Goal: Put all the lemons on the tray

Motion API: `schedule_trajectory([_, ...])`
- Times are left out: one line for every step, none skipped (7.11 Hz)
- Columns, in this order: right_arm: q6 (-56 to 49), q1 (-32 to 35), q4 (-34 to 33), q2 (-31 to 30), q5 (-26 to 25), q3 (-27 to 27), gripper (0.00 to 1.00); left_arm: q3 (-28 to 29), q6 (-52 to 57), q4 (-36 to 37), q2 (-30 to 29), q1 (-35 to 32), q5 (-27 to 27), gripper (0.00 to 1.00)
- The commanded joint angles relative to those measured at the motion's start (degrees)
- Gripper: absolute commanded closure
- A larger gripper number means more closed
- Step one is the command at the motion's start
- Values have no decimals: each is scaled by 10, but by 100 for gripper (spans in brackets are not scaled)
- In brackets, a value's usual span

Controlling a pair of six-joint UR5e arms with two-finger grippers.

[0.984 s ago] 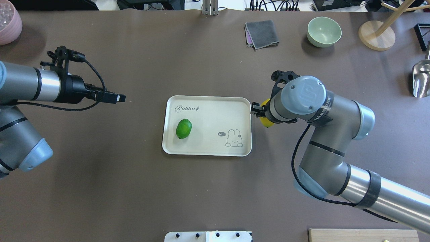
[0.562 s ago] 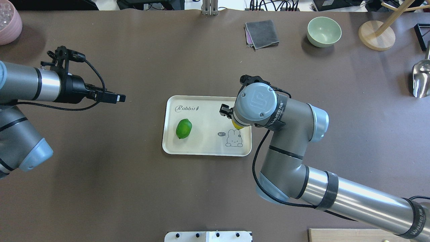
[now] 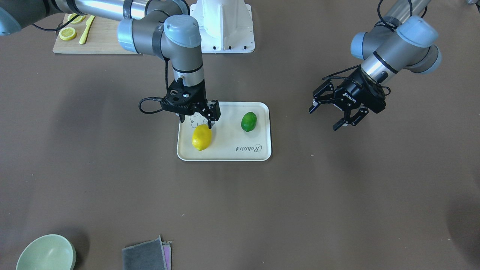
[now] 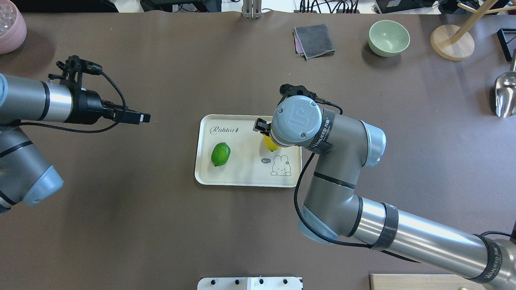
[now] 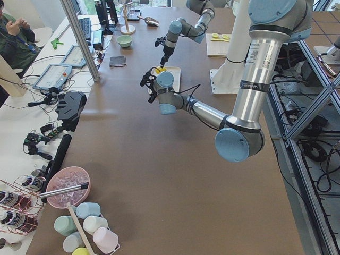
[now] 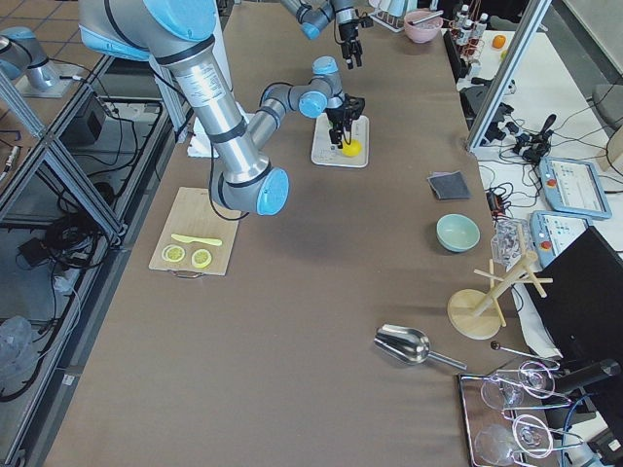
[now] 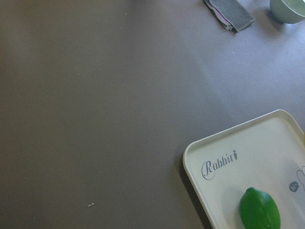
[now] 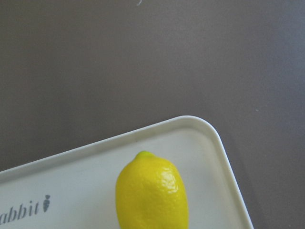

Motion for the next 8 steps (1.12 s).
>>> schedule_trajectory([-112, 63, -157, -13, 80, 114, 0, 0, 1, 0, 4, 0, 0, 2])
schedule_trajectory([-190, 101, -201, -65, 108, 178, 0, -3, 6, 3, 5, -3, -4, 2])
schedule_trajectory([-316, 141, -198, -130, 126, 217, 0, 0, 10, 13, 7, -24, -22, 3])
schedule_trajectory([-435, 201, -198, -175, 169, 218, 0, -2, 58, 44, 9, -59, -53, 3])
schedule_trajectory([-544, 259, -197, -216, 202, 219, 0, -4, 144, 114, 8, -98, -85, 3])
schedule_trajectory([-641, 323, -196, -259, 257, 220, 0, -5, 242, 192, 5, -143, -124, 3])
schedule_trajectory([-711, 384, -188, -312, 322, 220, 0, -4, 337, 261, 3, -185, -152, 3])
schedule_trajectory([-815, 440, -173, -381, 348, 219, 0, -4, 422, 328, 2, -222, -173, 3])
